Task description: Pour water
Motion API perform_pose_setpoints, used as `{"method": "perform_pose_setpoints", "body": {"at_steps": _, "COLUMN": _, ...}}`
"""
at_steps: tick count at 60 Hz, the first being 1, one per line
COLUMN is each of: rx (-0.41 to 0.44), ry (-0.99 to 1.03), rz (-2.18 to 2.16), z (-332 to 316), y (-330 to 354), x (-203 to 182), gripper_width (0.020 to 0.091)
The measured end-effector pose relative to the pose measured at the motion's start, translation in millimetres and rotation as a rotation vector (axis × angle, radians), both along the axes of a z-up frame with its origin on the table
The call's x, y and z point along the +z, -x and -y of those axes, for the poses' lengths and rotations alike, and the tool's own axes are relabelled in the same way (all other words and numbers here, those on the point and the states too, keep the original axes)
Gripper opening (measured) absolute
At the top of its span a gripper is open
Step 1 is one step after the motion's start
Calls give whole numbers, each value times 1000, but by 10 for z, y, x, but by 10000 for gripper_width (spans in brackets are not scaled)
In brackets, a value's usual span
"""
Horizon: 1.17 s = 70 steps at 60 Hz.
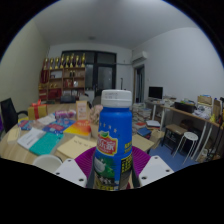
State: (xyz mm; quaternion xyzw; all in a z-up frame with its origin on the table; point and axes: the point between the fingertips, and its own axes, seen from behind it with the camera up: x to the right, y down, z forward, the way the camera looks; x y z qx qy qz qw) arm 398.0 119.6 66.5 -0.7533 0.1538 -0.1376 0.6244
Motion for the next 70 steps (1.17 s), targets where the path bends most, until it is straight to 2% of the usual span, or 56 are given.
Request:
{"method": "perform_pose_setpoints", "body": {"at_steps": 4, "rx": -1, "ry": 35, "rz": 4, "z": 34, "y": -28, "x": -238, "gripper_width": 549}}
{"method": "perform_pose_setpoints", "body": {"at_steps": 5, "rx": -5, "ry": 37, "rz": 3, "z": 92, "y": -70, "x": -273, "gripper_width": 598}}
{"method": "perform_pose_setpoints", "body": {"at_steps": 6, "rx": -11, "ry": 2, "rz": 12, "z": 57, "y": 2, "x": -234, "gripper_width": 562}}
{"method": "perform_pose_setpoints", "body": {"at_steps": 18, "rx": -20, "ry": -24, "rz": 15, "z": 53, "y": -24, "x": -233, "gripper_width": 562}}
{"method": "perform_pose_setpoints", "body": {"at_steps": 24, "rx": -23, "ry": -5, "rz": -20, "z": 82, "y": -27, "x": -246, "gripper_width": 612}}
{"method": "perform_pose_setpoints", "body": {"at_steps": 25, "rx": -17, "ry": 3, "rz": -32, "z": 96, "y": -239, "x": -391, "gripper_width": 623}}
{"method": "perform_pose_setpoints", "body": {"at_steps": 28, "rx": -37, "ry": 53, "rz": -85, "z": 165, "y": -222, "x": -488, "gripper_width": 687}}
{"method": "perform_pose_setpoints", "body": {"at_steps": 29, "rx": -46, "ry": 69, "rz": -101, "z": 195, "y": -212, "x": -516, "gripper_width": 741}}
{"method": "perform_pose_setpoints", "body": {"at_steps": 31, "rx": -65, "ry": 90, "rz": -123, "z": 262, "y": -198, "x": -553, "gripper_width": 798}}
{"method": "perform_pose_setpoints", "body": {"at_steps": 32, "rx": -79, "ry": 101, "rz": -134, "z": 360, "y": -38, "x": -374, "gripper_width": 844}}
{"method": "perform_pose_setpoints", "body": {"at_steps": 34, "rx": -103, "ry": 106, "rz": -142, "z": 393, "y": 15, "x": -413, "gripper_width": 856}}
{"method": "perform_pose_setpoints", "body": {"at_steps": 39, "rx": -103, "ry": 108, "rz": -145, "z": 588, "y": 166, "x": -350, "gripper_width": 833}}
{"method": "perform_pose_setpoints", "body": {"at_steps": 53, "rx": -117, "ry": 145, "rz": -187, "z": 1628, "y": 1025, "x": -5, "gripper_width": 833}}
{"method": "perform_pose_setpoints", "body": {"at_steps": 70, "rx": -150, "ry": 135, "rz": -182, "z": 3000, "y": 2489, "x": 877, "gripper_width": 832}}
